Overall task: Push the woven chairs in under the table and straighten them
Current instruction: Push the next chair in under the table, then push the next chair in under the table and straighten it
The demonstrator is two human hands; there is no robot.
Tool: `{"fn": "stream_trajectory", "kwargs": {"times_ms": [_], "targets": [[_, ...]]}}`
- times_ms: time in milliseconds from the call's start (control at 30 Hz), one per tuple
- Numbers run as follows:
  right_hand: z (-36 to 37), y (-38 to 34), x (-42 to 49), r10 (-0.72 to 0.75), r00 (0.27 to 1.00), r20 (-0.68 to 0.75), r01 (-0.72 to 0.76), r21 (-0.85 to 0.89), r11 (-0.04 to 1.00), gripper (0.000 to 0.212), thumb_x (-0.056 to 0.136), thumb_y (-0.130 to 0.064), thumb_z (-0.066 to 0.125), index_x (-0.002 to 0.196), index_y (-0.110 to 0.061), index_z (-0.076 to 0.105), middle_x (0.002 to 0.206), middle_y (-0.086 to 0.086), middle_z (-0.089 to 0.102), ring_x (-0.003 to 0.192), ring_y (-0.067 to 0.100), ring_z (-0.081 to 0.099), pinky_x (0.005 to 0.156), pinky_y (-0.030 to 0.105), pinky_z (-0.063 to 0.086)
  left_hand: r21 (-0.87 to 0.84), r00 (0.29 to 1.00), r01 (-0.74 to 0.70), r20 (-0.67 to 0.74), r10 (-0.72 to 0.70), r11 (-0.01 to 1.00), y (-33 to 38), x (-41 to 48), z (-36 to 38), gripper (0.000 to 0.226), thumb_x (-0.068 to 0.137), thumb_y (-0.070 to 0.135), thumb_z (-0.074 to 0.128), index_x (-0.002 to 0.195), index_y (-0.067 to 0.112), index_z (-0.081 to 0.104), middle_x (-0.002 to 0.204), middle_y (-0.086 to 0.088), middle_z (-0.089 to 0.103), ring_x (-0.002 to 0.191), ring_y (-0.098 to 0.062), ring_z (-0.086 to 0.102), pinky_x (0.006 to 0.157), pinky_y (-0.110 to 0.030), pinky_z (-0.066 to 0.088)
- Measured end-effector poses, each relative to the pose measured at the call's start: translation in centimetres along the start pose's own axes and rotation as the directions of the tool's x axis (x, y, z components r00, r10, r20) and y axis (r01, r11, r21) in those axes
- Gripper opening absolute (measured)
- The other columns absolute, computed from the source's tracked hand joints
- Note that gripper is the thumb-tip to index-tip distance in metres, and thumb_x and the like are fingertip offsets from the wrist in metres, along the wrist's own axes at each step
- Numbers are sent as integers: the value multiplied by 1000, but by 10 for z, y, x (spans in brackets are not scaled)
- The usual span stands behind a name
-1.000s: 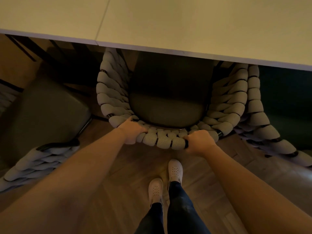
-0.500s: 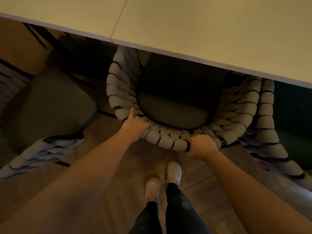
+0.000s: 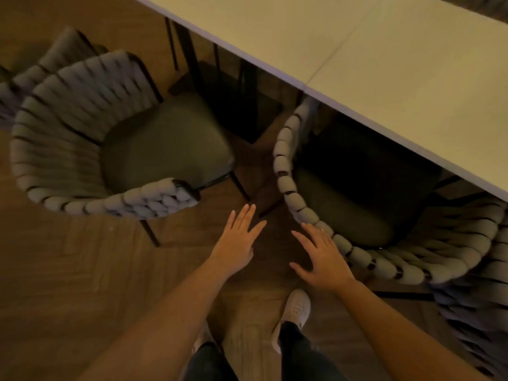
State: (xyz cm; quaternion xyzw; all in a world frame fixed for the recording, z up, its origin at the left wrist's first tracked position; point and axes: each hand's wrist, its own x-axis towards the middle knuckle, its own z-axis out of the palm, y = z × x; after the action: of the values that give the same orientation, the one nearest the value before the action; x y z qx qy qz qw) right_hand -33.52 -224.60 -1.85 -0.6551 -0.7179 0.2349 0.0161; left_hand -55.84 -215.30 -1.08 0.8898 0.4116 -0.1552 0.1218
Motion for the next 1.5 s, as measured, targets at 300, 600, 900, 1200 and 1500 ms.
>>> {"fn": "stream_trajectory", "kwargs": {"times_ms": [300,600,900,1200,1500], "targets": [[41,-216,109,-69,998,0,69,-14,997,72,93,-47,54,153,-27,19,162,5,11,149,21,4,119,34,2,-58,943,332,4,-332,942,-212,-160,43,61,101,19,42,155,24,14,160,-19,-9,148,-34,-12,118,-48,-5],[57,-358,199,-151,985,82,154,-37,987,75,94,-44,55,154,-22,17,161,9,10,149,27,7,120,41,8,-21,848,529,45,-528,848,-359,-231,37,80,93,24,56,155,22,5,160,-18,-11,148,-33,-12,118,-49,-2],[59,-414,317,-186,967,174,181,43,982,79,90,-52,58,153,-25,19,161,6,14,148,25,8,119,42,11,102,899,428,54,-434,898,-475,-173,-3,74,94,12,53,154,22,12,161,-18,-7,148,-34,-8,118,-53,1],[76,-469,378,-120,887,446,39,188,981,98,81,-64,62,155,-24,12,158,5,21,144,25,22,116,41,26,292,900,165,347,-265,942,-564,-130,-19,56,98,15,47,150,20,28,161,-13,11,149,-33,-1,117,-60,3],[101,-545,412,122,840,529,-475,607,638,91,76,-55,74,149,-23,30,145,3,43,130,22,45,106,32,39,394,906,-235,420,53,889,-654,-98,-33,58,99,19,46,151,29,24,158,-8,19,149,-27,6,114,-64,0]]}}
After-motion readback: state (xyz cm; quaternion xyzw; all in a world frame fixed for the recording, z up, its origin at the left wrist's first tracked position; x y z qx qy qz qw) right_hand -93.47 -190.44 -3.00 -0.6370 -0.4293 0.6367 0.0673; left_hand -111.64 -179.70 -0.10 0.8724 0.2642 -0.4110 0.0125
